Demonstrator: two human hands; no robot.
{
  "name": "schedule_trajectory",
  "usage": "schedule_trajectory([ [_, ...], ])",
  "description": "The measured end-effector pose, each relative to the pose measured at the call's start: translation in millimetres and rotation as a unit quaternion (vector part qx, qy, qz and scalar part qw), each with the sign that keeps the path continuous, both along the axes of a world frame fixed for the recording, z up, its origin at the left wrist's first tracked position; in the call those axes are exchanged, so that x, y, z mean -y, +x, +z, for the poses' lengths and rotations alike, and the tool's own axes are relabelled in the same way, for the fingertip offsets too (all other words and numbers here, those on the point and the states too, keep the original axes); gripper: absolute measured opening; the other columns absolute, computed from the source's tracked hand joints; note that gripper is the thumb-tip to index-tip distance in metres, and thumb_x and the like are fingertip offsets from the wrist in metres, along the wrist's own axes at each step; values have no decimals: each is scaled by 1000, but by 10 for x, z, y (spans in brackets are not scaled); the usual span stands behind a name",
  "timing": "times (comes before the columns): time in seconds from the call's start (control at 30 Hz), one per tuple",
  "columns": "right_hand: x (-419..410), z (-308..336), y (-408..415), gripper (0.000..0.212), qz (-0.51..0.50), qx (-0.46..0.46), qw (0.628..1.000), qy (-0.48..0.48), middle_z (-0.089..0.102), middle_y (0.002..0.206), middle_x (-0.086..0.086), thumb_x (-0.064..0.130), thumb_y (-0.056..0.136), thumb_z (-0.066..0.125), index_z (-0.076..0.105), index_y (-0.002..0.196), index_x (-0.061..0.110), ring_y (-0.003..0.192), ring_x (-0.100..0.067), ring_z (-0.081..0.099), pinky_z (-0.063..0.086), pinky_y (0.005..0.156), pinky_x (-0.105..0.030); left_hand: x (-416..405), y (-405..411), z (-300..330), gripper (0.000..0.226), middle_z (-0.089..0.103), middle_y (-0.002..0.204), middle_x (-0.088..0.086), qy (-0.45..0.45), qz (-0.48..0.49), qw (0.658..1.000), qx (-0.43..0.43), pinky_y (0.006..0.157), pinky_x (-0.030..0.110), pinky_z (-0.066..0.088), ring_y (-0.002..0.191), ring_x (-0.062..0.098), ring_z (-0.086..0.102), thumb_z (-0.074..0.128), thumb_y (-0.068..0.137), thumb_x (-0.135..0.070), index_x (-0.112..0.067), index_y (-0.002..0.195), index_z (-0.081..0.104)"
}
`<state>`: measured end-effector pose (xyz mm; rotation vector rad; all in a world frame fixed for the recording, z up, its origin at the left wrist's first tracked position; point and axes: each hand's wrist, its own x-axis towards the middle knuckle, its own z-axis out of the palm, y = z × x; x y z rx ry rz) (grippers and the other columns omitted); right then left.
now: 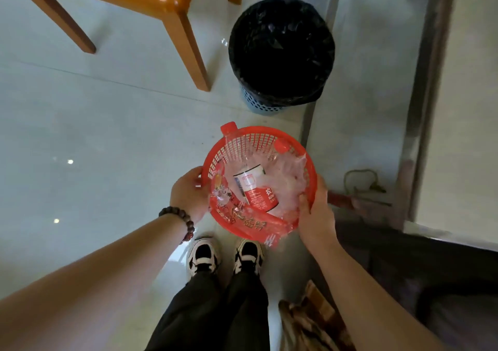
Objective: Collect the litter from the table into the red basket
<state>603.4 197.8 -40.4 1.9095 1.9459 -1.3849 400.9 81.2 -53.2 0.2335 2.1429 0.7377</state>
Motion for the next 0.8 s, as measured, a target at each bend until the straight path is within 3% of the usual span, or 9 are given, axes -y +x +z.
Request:
schedule_trajectory([
  [0.1, -185, -510, -80, 57, 11, -5, 1000, 18, 51, 137, -11, 28, 100, 37, 7, 149, 35, 115, -31, 56, 47, 94, -42, -189, -58, -526, 28, 72, 100, 3, -5, -28, 999, -32, 44, 11, 47, 70, 8, 66, 57, 98, -27, -14, 121, 65],
  [0.17, -266, -771, -122, 58, 12, -14, 999, 34, 48, 141, -10, 25, 101, 36, 5, 149, 32, 122, -30, 52, 42, 96, -38, -295, -88, -789, 26, 70, 90, -4, -2, -37, 998, -54, 41, 6, 43, 64, 3, 64, 56, 98, -29, -16, 117, 67],
  [0.3, -367, -1122, -193, 60, 13, -8, 1000, 20, 43, 145, -7, 23, 102, 34, -1, 150, 32, 124, -29, 51, 39, 90, -30, -427, -136, -1129, 28, 70, 93, -5, 5, -49, 996, -79, 48, 10, 43, 69, 5, 64, 55, 98, -32, -18, 119, 65],
  [0.43, -388, -1261, -273, 65, 25, 17, 999, 10, 46, 141, -11, 30, 100, 35, -8, 148, 36, 119, -33, 55, 48, 96, -51, -489, -169, -1293, 31, 70, 112, 4, 1, -72, 993, -98, 55, 10, 35, 83, 14, 58, 50, 101, -28, -16, 128, 59],
  [0.5, -373, -1280, -275, 65, 22, 33, 999, 9, 47, 140, -12, 32, 100, 35, -10, 147, 37, 118, -33, 55, 48, 95, -52, -479, -191, -1298, 34, 69, 111, 4, 6, -90, 991, -95, 56, 12, 40, 84, 14, 59, 48, 101, -30, -17, 131, 57],
  [0.57, -369, -1267, -255, 67, 12, 40, 999, -9, 46, 141, -12, 31, 100, 37, -9, 148, 35, 120, -34, 54, 47, 94, -48, -444, -245, -1270, 39, 70, 113, 7, 5, -91, 994, -66, 67, 28, 54, 89, 21, 65, 44, 101, -35, -16, 133, 57],
  [0.63, -365, -1193, -226, 64, 11, 36, 999, -19, 43, 145, -11, 27, 100, 37, -4, 150, 28, 125, -33, 49, 44, 97, -44, -412, -298, -1186, 47, 66, 127, 13, -15, -80, 996, -32, 89, 45, 54, 107, 31, 65, 41, 102, -39, -14, 140, 51],
  [0.7, -378, -1105, -206, 59, 34, 35, 999, -11, 37, 148, -12, 24, 100, 37, 7, 151, 21, 132, -32, 41, 38, 107, -46, -398, -357, -1062, 51, 57, 138, 15, -52, -106, 992, -37, 104, 45, 44, 121, 33, 57, 38, 103, -39, -13, 146, 44],
  [0.8, -388, -853, -243, 52, 88, 49, 995, 21, 30, 151, -13, 21, 100, 36, 18, 148, 14, 137, -32, 34, 34, 109, -50, -392, -413, -750, 52, 54, 142, 13, -69, -147, 984, -65, 105, 38, 38, 130, 30, 50, 38, 103, -37, -13, 149, 39],
])
